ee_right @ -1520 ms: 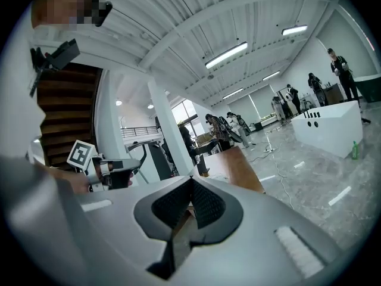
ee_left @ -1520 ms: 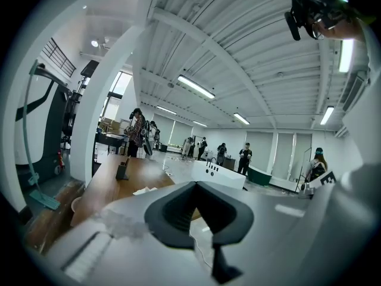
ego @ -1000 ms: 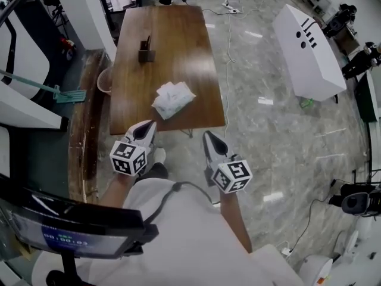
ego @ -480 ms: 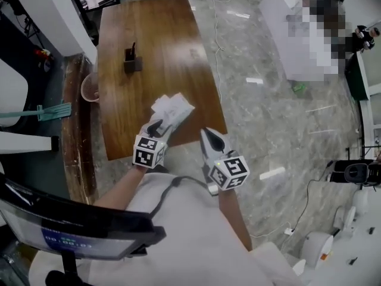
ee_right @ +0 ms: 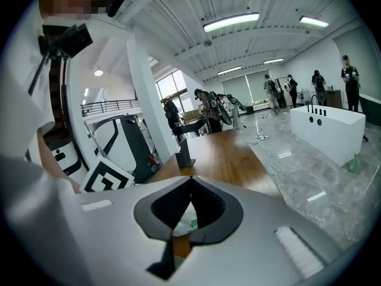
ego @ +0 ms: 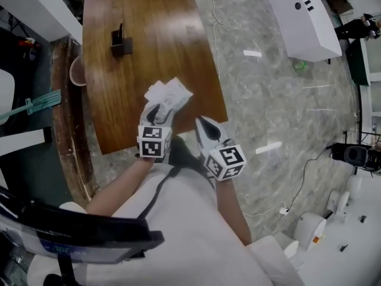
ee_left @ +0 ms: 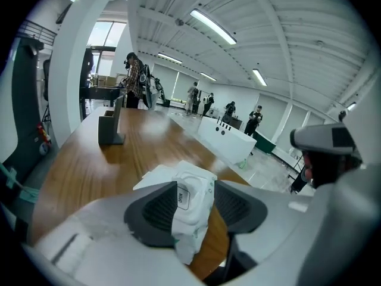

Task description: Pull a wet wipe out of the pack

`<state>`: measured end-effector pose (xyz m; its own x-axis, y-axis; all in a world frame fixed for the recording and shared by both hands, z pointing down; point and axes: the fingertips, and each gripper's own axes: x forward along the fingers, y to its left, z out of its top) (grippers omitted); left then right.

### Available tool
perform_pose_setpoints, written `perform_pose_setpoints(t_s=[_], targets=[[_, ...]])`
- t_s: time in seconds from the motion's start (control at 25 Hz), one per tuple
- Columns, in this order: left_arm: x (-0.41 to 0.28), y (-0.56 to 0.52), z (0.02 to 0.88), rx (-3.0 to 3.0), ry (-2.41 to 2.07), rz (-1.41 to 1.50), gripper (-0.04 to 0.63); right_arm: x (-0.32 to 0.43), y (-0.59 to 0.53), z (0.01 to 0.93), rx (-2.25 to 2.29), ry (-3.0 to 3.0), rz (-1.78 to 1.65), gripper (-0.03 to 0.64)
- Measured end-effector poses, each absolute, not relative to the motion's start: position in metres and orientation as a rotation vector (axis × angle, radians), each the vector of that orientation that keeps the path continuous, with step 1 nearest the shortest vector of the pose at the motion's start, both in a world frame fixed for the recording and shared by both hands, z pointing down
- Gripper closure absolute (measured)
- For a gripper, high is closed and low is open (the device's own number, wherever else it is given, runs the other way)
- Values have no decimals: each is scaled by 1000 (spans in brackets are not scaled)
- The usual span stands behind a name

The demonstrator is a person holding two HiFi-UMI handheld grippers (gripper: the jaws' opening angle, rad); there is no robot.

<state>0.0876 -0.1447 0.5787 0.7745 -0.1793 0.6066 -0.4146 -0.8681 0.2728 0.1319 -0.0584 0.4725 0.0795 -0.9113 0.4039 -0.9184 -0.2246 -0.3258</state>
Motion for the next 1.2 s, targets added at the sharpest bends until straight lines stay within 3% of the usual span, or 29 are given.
perform_pose_setpoints(t_s=[0.6, 0.72, 0.88, 1.2], targets=[[95, -159, 590, 2416, -803, 759, 412, 143, -143, 532, 1575, -2277, 703, 609], [92, -164, 597, 2363, -898, 757, 446, 140, -154, 541, 1436, -2316, 641, 609], [86, -170, 595, 2313, -997, 729, 583, 132, -163, 547, 1295, -2352, 585, 609], [66, -173, 600, 2185, -1070, 648, 588, 118, -166, 573, 1087, -2337, 532, 609]])
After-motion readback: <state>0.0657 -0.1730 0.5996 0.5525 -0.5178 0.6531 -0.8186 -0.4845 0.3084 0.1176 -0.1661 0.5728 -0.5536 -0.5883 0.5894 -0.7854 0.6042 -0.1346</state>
